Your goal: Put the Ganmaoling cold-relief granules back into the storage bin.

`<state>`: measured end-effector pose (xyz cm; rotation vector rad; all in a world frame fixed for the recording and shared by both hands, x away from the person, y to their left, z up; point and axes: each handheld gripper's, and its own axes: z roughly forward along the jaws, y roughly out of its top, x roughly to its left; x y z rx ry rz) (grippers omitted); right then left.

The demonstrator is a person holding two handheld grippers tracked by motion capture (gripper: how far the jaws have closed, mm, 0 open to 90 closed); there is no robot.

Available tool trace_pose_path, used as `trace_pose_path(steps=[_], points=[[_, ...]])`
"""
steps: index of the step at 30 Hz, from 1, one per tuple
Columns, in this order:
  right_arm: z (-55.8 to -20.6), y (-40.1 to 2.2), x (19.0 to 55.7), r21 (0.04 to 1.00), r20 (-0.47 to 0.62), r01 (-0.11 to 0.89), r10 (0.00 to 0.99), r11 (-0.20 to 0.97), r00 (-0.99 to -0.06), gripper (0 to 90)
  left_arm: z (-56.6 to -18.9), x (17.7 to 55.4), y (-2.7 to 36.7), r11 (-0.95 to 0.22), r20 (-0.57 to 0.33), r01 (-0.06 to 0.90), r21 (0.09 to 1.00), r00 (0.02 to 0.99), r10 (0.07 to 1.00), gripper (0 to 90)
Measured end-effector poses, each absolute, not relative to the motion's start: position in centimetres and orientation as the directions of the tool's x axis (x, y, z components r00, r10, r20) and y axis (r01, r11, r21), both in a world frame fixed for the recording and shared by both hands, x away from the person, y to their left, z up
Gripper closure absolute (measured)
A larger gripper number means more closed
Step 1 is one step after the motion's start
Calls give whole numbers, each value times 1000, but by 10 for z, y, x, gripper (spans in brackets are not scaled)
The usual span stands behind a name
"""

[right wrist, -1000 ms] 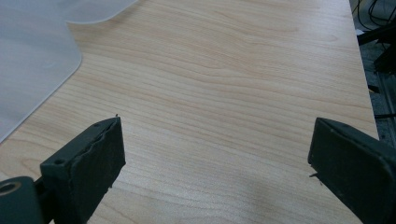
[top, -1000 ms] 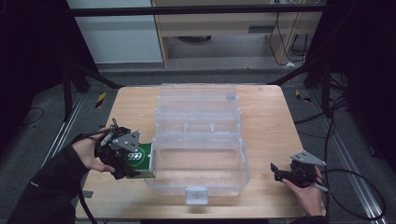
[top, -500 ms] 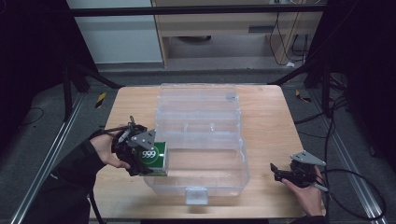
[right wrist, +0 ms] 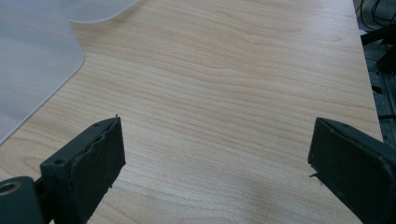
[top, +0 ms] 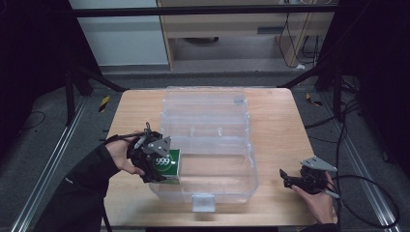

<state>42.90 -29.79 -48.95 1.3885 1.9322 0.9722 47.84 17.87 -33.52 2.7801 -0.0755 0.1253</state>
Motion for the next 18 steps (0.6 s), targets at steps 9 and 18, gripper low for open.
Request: trace_pose_path(steps=[9,18], points=[[-490,-298,429,816,-33,542,952,202,-306,42,-349,480,172,-938,80,-67,341,996,-42,148],[-490,-298,429,814,-36,543,951,206,-307,42,-368,481,170,-941,61,-52,335,998,-34,149]])
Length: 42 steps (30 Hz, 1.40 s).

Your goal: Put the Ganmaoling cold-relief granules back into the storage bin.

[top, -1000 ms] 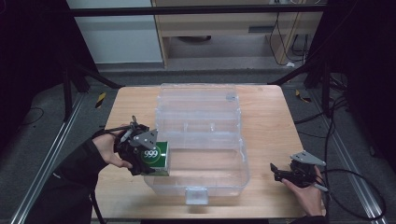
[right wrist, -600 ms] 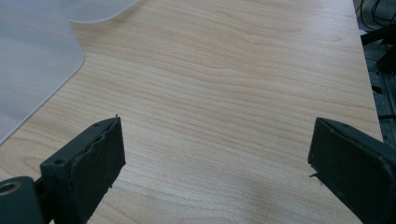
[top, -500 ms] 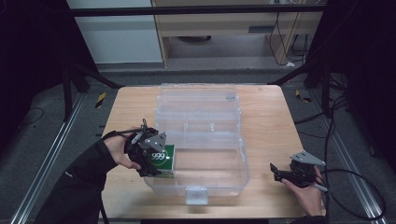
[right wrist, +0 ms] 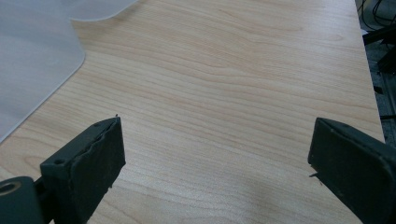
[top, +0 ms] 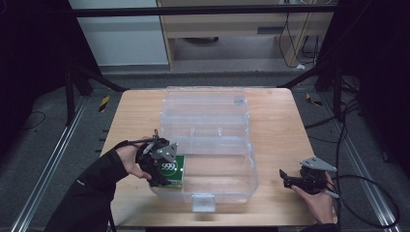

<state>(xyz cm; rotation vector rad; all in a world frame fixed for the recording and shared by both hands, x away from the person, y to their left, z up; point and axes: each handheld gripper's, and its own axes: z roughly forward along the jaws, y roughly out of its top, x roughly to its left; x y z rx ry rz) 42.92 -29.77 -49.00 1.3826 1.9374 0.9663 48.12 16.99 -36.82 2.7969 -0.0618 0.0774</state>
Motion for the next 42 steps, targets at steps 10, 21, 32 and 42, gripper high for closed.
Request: trace_pose_path(steps=[10,21,32,42], points=[[-490,-297,429,810,-31,549,951,205,-309,42,-383,483,173,-940,55,-48,339,998,-31,148],[-491,-297,430,810,-36,548,949,211,-313,39,-397,483,175,-937,53,-40,346,998,-23,146],[-491,-297,430,808,-39,548,948,216,-315,32,-400,481,175,-939,66,-48,340,997,-27,130],[-491,-296,430,807,-38,549,948,216,-317,29,-382,479,181,-929,97,-48,367,995,-13,133]])
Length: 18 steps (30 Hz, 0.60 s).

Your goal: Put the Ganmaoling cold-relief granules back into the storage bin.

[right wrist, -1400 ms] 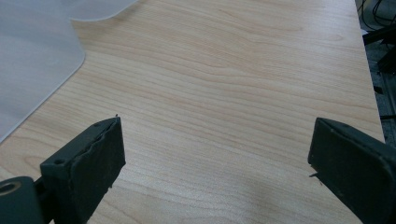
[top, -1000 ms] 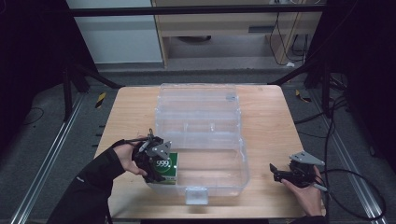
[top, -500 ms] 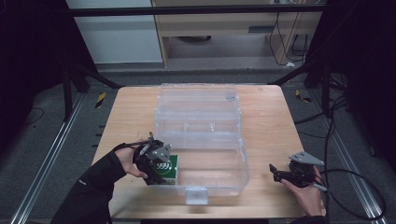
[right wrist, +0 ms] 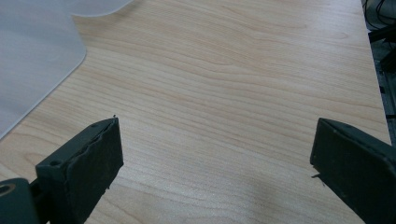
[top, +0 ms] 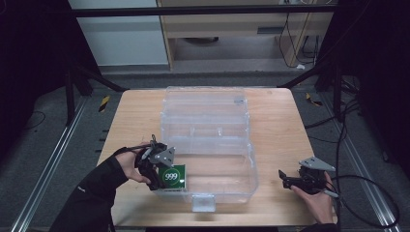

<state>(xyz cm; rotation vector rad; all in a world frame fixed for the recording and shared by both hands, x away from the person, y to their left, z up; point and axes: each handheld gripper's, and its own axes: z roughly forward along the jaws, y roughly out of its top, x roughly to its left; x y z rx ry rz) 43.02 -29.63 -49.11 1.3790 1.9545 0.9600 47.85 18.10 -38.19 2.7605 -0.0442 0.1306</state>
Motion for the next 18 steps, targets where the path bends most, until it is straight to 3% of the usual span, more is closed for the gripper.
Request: trace_pose_path(steps=[7,18], points=[[-490,-297,429,809,-29,551,951,203,-308,30,-359,475,206,-898,138,-6,441,989,61,158],[-490,-299,428,810,-33,549,952,203,-304,31,-360,468,261,-853,138,113,510,968,211,184]])
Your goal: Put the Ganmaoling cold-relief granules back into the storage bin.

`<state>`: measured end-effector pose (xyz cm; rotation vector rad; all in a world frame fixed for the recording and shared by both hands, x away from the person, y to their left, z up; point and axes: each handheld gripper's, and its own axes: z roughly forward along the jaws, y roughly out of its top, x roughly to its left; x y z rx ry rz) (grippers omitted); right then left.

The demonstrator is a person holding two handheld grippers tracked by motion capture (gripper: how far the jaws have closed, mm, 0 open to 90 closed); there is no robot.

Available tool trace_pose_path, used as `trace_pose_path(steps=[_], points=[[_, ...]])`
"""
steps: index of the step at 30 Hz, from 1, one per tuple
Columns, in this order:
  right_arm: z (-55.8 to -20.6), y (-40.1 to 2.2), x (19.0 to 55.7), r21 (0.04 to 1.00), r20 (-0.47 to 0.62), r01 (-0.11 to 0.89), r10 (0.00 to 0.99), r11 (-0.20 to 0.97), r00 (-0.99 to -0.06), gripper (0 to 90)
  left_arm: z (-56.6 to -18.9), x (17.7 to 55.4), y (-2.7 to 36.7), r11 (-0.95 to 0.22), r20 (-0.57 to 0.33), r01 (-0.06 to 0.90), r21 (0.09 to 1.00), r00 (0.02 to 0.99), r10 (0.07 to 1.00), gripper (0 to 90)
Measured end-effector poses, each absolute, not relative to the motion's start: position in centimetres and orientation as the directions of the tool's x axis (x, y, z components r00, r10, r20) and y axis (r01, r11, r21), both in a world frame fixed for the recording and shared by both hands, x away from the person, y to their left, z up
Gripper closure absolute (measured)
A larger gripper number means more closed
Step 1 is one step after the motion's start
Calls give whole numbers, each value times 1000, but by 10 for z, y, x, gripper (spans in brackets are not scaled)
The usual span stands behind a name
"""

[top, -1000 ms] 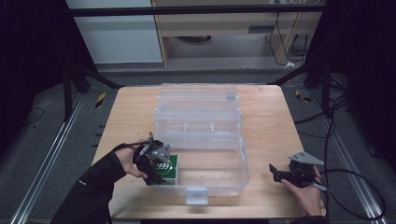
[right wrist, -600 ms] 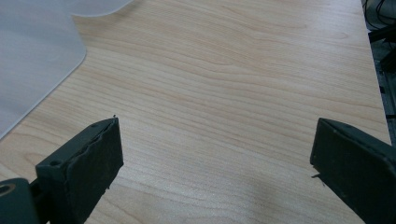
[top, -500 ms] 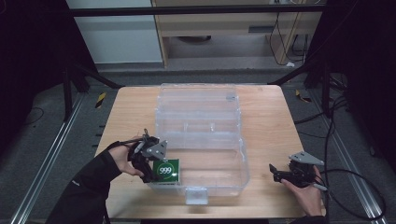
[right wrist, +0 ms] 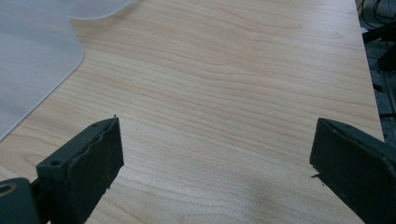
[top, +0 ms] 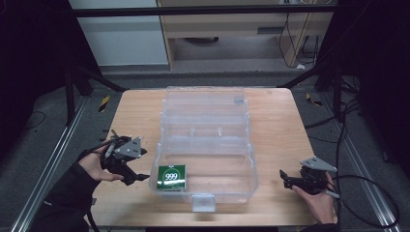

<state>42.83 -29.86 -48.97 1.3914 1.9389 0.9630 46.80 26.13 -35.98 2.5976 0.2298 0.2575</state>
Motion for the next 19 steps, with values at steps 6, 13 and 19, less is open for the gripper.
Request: trace_pose_path(steps=[6,13,19], points=[[-490,-298,428,809,-31,552,953,201,-302,30,-383,465,292,-824,123,219,522,937,327,191],[-490,-299,428,809,-30,553,953,200,-301,30,-418,465,315,-759,87,345,552,882,464,199],[-490,-299,428,809,-29,553,953,199,-300,30,-446,466,321,-694,49,435,573,828,559,207]])
